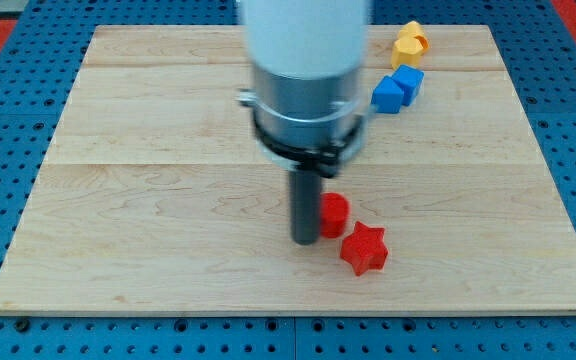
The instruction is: Push red circle to the top left of red star
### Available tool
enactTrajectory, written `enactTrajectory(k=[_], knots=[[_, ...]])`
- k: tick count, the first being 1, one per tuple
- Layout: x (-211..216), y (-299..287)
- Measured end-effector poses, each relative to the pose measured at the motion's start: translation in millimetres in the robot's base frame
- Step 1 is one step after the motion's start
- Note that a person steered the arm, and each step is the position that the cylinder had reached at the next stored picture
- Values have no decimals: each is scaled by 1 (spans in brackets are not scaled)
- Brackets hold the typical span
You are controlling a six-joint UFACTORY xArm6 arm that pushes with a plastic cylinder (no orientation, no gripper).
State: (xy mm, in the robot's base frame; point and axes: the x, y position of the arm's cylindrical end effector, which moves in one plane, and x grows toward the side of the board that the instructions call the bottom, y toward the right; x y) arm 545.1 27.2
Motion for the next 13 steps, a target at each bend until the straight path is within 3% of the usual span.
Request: enactTrajectory(k=[3, 4, 5, 6, 9, 10, 12, 13], knots=[[7, 97], [26, 25], [18, -36], [-39, -46], [-24, 31], [-47, 44], [-35, 83], [-64, 103]])
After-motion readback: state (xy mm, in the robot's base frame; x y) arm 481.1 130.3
